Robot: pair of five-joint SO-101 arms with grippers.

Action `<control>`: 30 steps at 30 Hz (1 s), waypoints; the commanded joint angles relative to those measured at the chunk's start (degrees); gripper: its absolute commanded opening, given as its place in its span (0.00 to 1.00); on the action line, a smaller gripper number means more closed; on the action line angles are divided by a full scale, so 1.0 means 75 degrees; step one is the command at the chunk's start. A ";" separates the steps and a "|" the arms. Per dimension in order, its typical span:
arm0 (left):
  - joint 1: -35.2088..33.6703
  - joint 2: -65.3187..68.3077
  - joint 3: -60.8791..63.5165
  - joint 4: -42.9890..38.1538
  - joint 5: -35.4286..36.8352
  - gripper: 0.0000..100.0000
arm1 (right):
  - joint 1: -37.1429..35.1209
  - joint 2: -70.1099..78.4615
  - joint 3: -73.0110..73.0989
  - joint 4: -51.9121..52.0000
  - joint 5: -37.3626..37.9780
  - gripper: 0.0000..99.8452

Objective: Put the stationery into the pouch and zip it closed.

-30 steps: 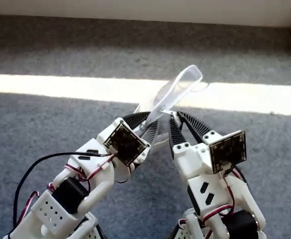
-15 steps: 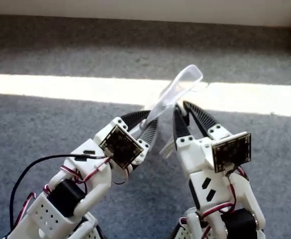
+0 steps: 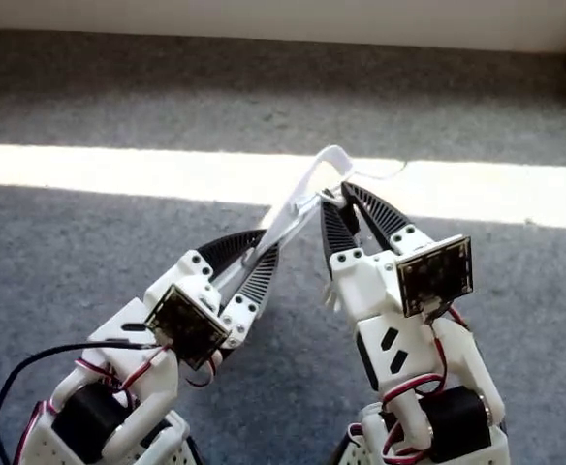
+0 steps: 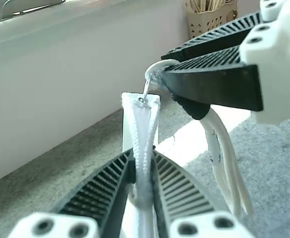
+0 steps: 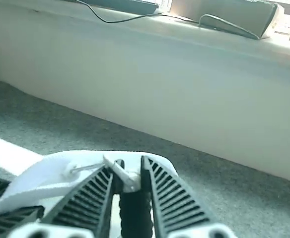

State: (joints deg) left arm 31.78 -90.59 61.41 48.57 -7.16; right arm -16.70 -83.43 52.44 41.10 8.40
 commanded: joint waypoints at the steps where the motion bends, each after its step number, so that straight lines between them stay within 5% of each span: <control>1: -0.0193 -0.0709 -0.0018 0.0633 -0.0070 0.00 | 0.0803 0.0158 -0.0510 -0.0416 0.0059 0.00; 19: -0.0428 -0.1905 0.0147 0.1418 -0.0070 0.00 | 0.0791 0.0100 -0.0275 -0.0428 0.0305 0.00; 30: -0.0486 -0.1905 -0.0006 0.1254 -0.0023 0.14 | -0.0568 0.0076 -0.0627 0.0064 0.0293 0.00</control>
State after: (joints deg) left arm 28.70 -104.22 63.16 58.07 -7.08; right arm -18.55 -82.46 52.26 40.40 10.15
